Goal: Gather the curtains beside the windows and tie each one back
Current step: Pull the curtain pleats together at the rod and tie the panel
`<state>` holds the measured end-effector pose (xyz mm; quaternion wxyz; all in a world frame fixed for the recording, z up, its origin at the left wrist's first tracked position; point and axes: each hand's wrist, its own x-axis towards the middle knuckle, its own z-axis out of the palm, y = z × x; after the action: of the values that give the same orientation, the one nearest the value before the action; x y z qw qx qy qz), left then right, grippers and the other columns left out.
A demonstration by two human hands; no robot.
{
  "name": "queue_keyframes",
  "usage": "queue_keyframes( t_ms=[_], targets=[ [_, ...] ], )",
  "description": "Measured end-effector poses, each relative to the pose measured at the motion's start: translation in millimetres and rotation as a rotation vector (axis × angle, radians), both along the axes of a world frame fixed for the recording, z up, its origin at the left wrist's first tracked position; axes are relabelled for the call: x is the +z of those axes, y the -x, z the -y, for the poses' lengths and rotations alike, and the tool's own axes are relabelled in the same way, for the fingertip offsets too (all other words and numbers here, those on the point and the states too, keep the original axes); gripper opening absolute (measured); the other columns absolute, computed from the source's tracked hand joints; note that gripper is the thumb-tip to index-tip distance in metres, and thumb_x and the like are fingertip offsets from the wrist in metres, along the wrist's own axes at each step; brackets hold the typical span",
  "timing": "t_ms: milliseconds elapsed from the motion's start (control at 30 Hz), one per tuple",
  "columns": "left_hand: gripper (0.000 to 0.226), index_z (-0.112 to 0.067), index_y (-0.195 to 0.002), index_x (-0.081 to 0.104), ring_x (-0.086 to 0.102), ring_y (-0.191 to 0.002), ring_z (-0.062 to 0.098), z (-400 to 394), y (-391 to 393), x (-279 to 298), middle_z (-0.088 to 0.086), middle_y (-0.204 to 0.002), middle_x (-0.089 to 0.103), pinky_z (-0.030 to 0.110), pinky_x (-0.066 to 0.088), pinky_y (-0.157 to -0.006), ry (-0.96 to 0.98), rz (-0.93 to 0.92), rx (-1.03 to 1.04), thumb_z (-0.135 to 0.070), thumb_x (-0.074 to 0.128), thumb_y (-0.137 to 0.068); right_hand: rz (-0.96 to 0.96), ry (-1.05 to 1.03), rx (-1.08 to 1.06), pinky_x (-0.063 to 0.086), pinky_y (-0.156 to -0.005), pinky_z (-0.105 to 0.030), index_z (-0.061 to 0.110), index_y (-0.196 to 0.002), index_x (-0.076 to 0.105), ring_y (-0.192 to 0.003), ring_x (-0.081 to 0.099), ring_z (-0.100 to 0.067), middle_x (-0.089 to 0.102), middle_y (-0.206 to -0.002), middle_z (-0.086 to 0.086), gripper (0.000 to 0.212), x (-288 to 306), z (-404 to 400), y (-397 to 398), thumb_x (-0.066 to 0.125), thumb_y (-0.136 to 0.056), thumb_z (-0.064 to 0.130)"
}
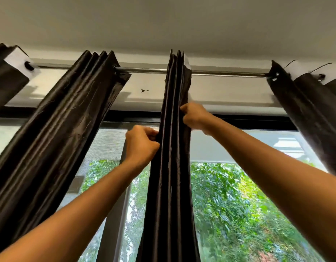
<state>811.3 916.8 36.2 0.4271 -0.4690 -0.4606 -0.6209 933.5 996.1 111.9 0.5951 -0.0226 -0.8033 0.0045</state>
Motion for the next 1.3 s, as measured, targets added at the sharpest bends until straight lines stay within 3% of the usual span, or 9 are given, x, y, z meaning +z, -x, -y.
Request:
queue_keyframes(
  t_ms=[133, 267, 500, 600, 667, 800, 967, 1133, 1300],
  targets=[
    [0.029, -0.004, -0.092, 0.073, 0.067, -0.074, 0.023, -4.6, -4.5, -9.7, 0.016, -0.079, 0.072, 0.022, 0.048, -0.061, 0.086, 0.060, 0.082, 0.010, 0.067, -0.066, -0.022, 0.117, -0.108, 0.053, -0.087, -0.051, 0.008, -0.126, 0.057, -0.104, 0.059, -0.041, 0.059, -0.122, -0.018, 0.039, -28.6, -15.4, -13.9, 0.052, -0.087, 0.004],
    [0.017, 0.003, -0.079, 0.073, 0.066, -0.066, 0.024, -7.3, -3.6, -38.4, 0.022, -0.076, 0.071, 0.033, 0.054, -0.063, 0.177, 0.102, 0.098, 0.011, 0.068, -0.065, 0.033, 0.221, -0.292, 0.053, -0.086, -0.045, 0.004, -0.116, 0.057, -0.102, 0.060, -0.041, 0.060, -0.116, -0.021, 0.033, -67.7, -26.9, -11.7, 0.052, -0.084, 0.004],
    [0.014, -0.005, -0.067, 0.068, 0.064, -0.056, 0.015, 8.2, -2.2, -110.5, 0.012, -0.063, 0.070, 0.013, 0.046, -0.048, 0.146, 0.225, 0.124, 0.008, 0.072, -0.062, 0.053, 0.236, -0.343, 0.044, -0.066, -0.029, 0.012, -0.091, 0.060, -0.091, 0.064, -0.033, 0.060, -0.084, -0.009, 0.019, -177.0, -27.6, -28.7, 0.057, -0.076, 0.003],
    [0.018, -0.005, -0.070, 0.068, 0.068, -0.062, 0.021, 21.8, -12.2, -146.8, 0.008, -0.062, 0.069, 0.023, 0.053, -0.059, 0.139, 0.292, 0.144, 0.009, 0.073, -0.061, 0.045, 0.243, -0.327, 0.039, -0.061, -0.027, 0.014, -0.093, 0.063, -0.090, 0.065, -0.030, 0.064, -0.083, -0.006, 0.022, -226.9, -23.9, -38.6, 0.055, -0.075, 0.003],
    [0.021, -0.005, -0.075, 0.070, 0.066, -0.064, 0.019, 31.1, -22.1, -168.8, 0.005, -0.064, 0.066, 0.019, 0.049, -0.062, 0.129, 0.313, 0.164, 0.009, 0.075, -0.061, 0.030, 0.255, -0.289, 0.039, -0.060, -0.029, 0.013, -0.091, 0.065, -0.088, 0.065, -0.030, 0.068, -0.085, -0.007, 0.021, -254.6, -20.3, -42.7, 0.055, -0.075, 0.004],
    [0.024, 0.002, -0.085, 0.072, 0.061, -0.064, 0.016, 43.4, -40.9, -220.5, 0.009, -0.072, 0.067, 0.023, 0.049, -0.070, 0.167, 0.384, 0.236, 0.007, 0.078, -0.062, 0.078, 0.372, -0.218, 0.033, -0.054, -0.029, 0.012, -0.077, 0.064, -0.075, 0.062, -0.036, 0.060, -0.066, -0.011, 0.015, -315.7, -14.5, -46.5, 0.056, -0.073, 0.001],
    [0.023, 0.001, -0.088, 0.072, 0.065, -0.067, 0.018, 51.8, -49.2, -306.1, 0.012, -0.076, 0.070, 0.023, 0.050, -0.069, 0.230, 0.499, 0.298, 0.006, 0.077, -0.066, 0.232, 0.433, -0.224, 0.035, -0.060, -0.031, 0.020, -0.105, 0.068, -0.090, 0.065, -0.031, 0.071, -0.090, -0.010, 0.036, -399.9, -9.8, -46.6, 0.053, -0.078, 0.003],
    [0.015, -0.005, -0.075, 0.071, 0.066, -0.064, 0.015, 62.0, -54.8, -375.7, 0.005, -0.067, 0.070, 0.031, 0.055, -0.066, 0.285, 0.512, 0.358, 0.006, 0.074, -0.066, 0.412, 0.423, -0.284, 0.038, -0.063, -0.030, 0.018, -0.103, 0.065, -0.092, 0.064, -0.029, 0.069, -0.093, -0.009, 0.028, -458.1, -1.8, -50.8, 0.049, -0.082, 0.006],
    [0.012, -0.007, -0.075, 0.070, 0.061, -0.061, 0.012, 68.8, -68.8, -407.6, 0.003, -0.066, 0.068, 0.027, 0.051, -0.065, 0.261, 0.557, 0.401, 0.004, 0.071, -0.072, 0.547, 0.404, -0.281, 0.044, -0.068, -0.028, 0.015, -0.093, 0.067, -0.092, 0.065, -0.026, 0.068, -0.095, -0.006, 0.014, -486.3, 12.0, -63.9, 0.054, -0.086, 0.014]
  ],
)
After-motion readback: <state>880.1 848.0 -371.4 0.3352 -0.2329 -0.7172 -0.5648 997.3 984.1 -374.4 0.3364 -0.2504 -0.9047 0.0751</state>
